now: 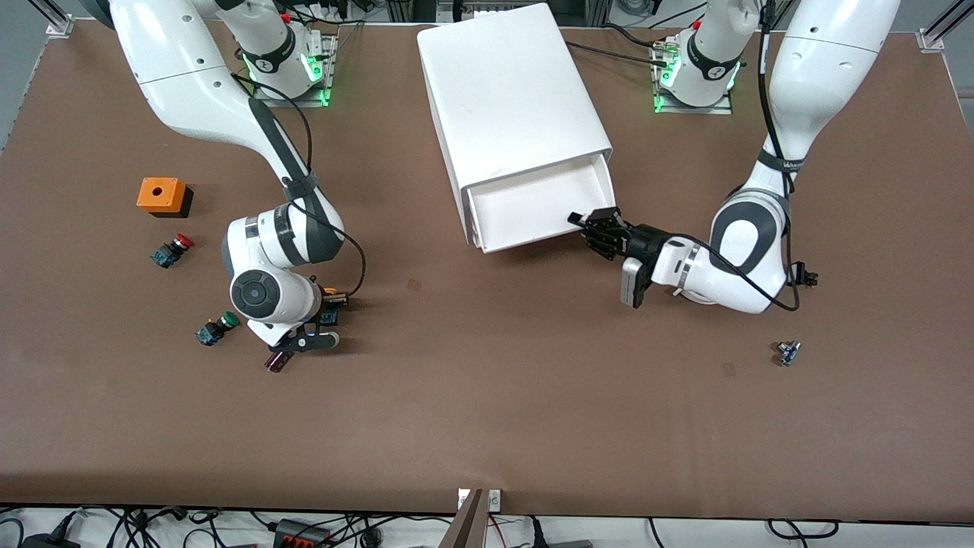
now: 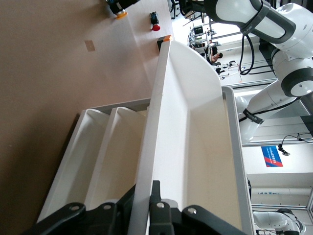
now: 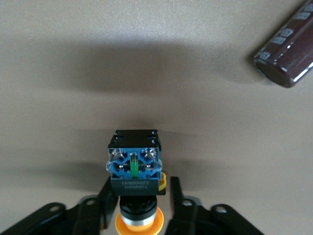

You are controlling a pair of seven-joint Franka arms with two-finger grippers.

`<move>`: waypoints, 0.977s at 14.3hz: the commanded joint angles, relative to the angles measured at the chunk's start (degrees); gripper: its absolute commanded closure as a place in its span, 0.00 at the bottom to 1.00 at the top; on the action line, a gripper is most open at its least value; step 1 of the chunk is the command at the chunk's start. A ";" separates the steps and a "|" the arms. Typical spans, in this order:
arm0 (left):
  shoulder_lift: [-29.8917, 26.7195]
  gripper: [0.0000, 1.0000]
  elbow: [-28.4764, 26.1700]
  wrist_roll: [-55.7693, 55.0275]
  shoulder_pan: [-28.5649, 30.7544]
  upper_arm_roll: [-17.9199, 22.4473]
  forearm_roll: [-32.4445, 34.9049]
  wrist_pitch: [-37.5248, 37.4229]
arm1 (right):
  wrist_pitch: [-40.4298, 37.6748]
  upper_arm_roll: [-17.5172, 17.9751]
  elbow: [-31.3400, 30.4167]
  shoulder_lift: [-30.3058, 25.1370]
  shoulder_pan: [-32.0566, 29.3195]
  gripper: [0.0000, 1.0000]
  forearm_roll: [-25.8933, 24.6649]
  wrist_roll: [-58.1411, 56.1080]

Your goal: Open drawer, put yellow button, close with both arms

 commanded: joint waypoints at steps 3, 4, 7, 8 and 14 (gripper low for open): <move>2.67 0.02 3.64 -0.34 0.23 0.39 3.25 3.57 | -0.57 -0.11 1.22 -0.34 0.04 0.82 0.64 -1.30; 2.40 0.00 3.72 -0.43 0.23 0.39 3.25 3.40 | -0.57 -0.11 1.92 -0.51 0.12 0.86 0.55 -1.39; 0.57 0.00 4.78 -7.51 1.54 0.82 3.34 -1.94 | -2.93 -0.02 6.82 -2.71 0.65 0.89 0.29 -2.18; -0.49 0.00 4.87 -10.68 1.81 0.83 4.38 -2.83 | -4.42 0.16 9.19 -3.06 1.52 0.89 0.29 -2.36; -4.80 0.00 11.88 -39.76 2.08 0.48 21.06 -3.02 | -19.52 1.82 26.15 -3.77 5.75 1.00 0.46 -2.10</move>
